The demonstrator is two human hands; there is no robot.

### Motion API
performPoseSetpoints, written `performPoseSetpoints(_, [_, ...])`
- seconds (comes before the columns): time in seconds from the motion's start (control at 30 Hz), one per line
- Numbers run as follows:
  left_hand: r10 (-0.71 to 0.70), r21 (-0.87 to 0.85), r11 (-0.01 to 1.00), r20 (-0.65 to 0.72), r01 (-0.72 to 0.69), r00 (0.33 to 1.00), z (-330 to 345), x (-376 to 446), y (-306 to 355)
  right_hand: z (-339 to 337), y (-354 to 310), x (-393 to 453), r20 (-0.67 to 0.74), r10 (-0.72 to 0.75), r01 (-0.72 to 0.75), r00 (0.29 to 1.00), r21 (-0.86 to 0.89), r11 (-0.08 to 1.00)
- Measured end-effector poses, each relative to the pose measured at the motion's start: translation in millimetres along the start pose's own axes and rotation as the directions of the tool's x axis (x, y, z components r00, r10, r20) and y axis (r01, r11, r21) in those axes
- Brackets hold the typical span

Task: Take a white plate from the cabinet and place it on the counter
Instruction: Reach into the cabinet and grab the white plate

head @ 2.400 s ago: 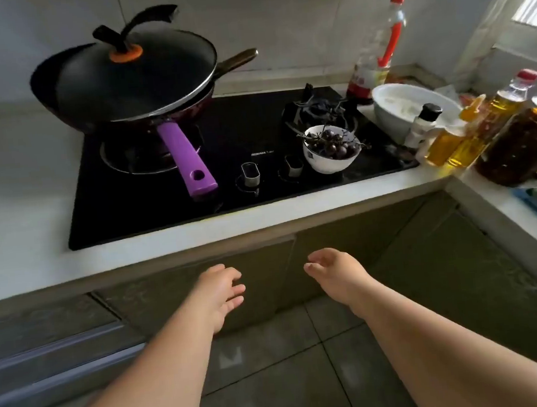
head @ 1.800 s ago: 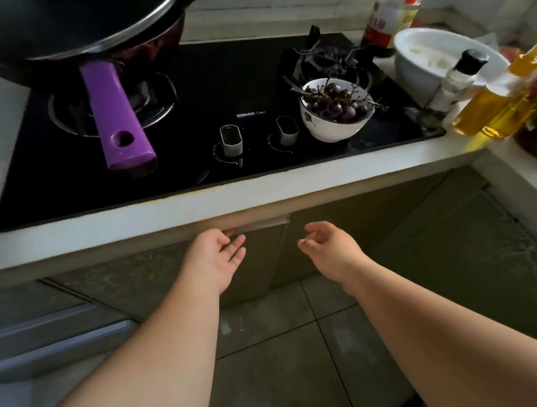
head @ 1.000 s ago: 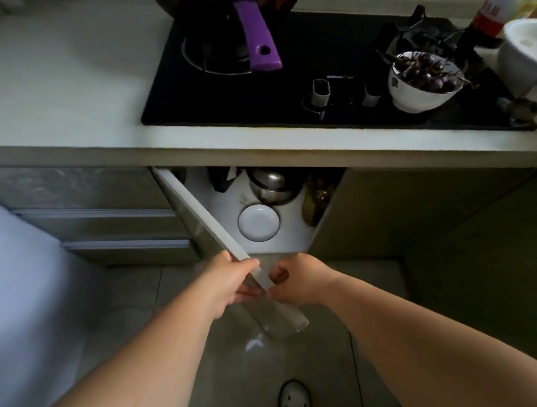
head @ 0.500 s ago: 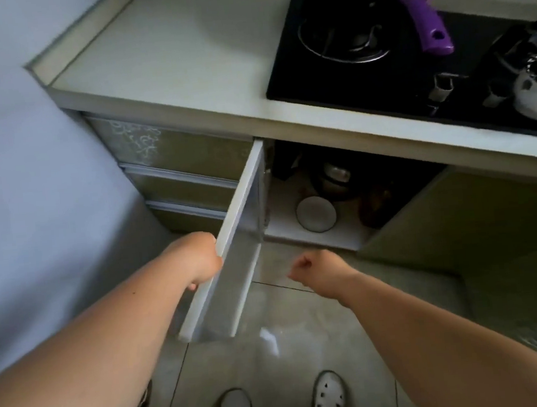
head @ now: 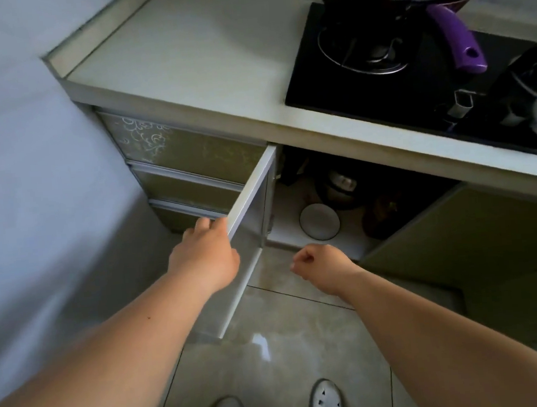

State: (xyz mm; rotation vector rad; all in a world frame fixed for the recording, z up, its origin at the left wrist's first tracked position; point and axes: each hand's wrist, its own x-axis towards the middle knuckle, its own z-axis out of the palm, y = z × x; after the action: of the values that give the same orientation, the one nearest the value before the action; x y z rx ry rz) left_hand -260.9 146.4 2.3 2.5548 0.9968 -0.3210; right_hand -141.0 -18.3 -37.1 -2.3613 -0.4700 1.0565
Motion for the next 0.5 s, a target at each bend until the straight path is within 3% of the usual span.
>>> performPoseSetpoints(0.1, [0.177, -0.215, 0.948, -0.263, -0.236, 0.948, 18, 9, 27, -6, 16, 26, -0.024, 0.034, -0.033, 0.999, 0.028, 0.999])
performPoseSetpoints(0.17, [0.207, -0.32, 0.901, -0.281, -0.295, 0.937, 41, 21, 47, -8, 33, 50, -0.025, 0.067, -0.066, 0.997, 0.035, 0.997])
performPoseSetpoints(0.3, [0.124, -0.463, 0.868, -0.155, -0.183, 0.98, 113, 62, 75, -6, 83, 112, -0.048, 0.087, -0.085, 0.995, 0.035, 0.996])
performPoseSetpoints(0.5, [-0.013, -0.532, 0.846, -0.046, -0.014, 0.999, 238, 144, 77, 6, 169, 219, -0.106, 0.153, -0.138, 0.983, 0.136, 0.981])
